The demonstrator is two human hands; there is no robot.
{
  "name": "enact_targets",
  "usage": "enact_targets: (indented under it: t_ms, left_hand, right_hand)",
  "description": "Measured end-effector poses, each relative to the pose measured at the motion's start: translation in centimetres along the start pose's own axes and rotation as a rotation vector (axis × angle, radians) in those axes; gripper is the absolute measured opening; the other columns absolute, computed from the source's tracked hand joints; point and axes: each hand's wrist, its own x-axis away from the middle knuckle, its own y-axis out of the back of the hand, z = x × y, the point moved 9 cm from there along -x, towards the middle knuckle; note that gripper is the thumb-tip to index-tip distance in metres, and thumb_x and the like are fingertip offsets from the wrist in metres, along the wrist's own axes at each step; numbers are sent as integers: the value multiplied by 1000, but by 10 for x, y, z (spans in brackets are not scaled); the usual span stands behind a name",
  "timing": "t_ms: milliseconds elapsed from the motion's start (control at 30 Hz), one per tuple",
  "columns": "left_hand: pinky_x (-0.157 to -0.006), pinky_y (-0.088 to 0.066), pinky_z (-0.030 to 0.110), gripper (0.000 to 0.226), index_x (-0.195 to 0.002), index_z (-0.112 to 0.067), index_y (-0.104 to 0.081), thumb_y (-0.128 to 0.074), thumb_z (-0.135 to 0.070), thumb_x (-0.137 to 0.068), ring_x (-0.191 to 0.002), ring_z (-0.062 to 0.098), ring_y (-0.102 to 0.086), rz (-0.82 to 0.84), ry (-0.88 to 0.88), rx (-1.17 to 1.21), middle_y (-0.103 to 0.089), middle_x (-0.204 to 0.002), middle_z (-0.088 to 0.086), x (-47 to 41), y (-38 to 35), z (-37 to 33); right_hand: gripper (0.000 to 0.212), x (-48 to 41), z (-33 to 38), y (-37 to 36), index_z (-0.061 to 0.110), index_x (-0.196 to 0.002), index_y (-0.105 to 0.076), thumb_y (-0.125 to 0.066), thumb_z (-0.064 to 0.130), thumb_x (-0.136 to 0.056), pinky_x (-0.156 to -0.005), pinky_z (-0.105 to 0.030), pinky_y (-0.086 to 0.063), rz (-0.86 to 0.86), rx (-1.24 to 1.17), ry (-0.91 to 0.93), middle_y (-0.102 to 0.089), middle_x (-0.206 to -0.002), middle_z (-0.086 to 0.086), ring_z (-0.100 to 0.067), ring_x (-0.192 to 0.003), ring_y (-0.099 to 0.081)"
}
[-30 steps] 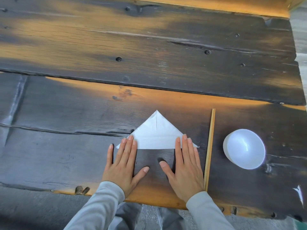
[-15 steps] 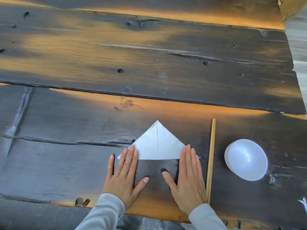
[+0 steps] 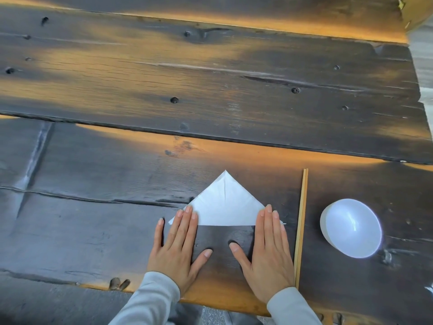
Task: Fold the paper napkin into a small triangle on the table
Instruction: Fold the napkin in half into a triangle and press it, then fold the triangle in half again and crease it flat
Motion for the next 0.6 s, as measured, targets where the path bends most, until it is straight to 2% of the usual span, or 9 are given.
enact_targets:
  t_ms: [67, 167, 233, 300, 400, 500, 600]
  left_hand:
    - [-116, -26, 60, 82, -155, -10, -27, -26, -67, -96, -151, 22, -22, 8, 7, -6, -24, -164, 7, 0, 0, 0]
    - [-114, -26, 63, 81, -154, -8, -30, -23, -66, -97, -150, 22, -24, 16, 18, -15, -25, -163, 9, 0, 1, -2]
    - [-115, -22, 65, 82, -153, -6, -32, -20, -65, -97, -149, 23, -24, 6, 22, -15, -27, -162, 10, 0, 4, -5]
    - [-116, -18, 66, 82, -152, -4, -32, -19, -64, -98, -150, 24, -22, -13, 5, -20, -26, -162, 12, 0, 10, -9]
    - [-119, -13, 62, 76, -154, -4, -25, -19, -58, -101, -152, 25, -16, -72, -29, 9, -21, -164, 13, -9, 27, -19]
    - [-118, -16, 58, 68, -154, -4, -27, -16, -49, -104, -151, 26, -23, -87, -82, 40, -24, -164, 11, -33, 44, -38]
    - [-110, -28, 56, 61, -152, -8, -33, -17, -42, -104, -141, 27, -43, -83, -170, 11, -38, -158, 10, -63, 58, -59]
  right_hand:
    - [98, 0, 0, 0, 9, -162, -5, -27, 78, -95, -123, -36, 4, 6, 4, 0, -1, -171, -9, -27, -157, 0]
    - [97, -1, 2, 3, 12, -161, 2, -20, 79, -95, -127, -36, 7, 14, -8, -3, 8, -170, -6, -24, -156, 9]
    - [96, -2, 4, 9, 11, -162, 0, -19, 78, -95, -124, -37, 5, 18, -34, -12, 7, -170, -7, -23, -156, 10]
    - [93, -5, 8, 19, 8, -161, -14, -26, 74, -96, -123, -38, -1, 16, -62, -35, -5, -171, -10, -27, -157, -1]
    - [77, -17, 10, 44, 8, -152, -38, -51, 59, -96, -120, -46, -24, -67, -127, -90, -32, -162, -16, -31, -148, -27]
    - [67, -36, 7, 57, 10, -149, -43, -61, 47, -95, -113, -47, -36, -80, -210, -130, -40, -153, -13, -29, -140, -36]
    - [66, -46, 2, 59, 14, -146, -46, -65, 46, -93, -108, -45, -42, -51, -205, -158, -44, -145, -9, -27, -133, -42]
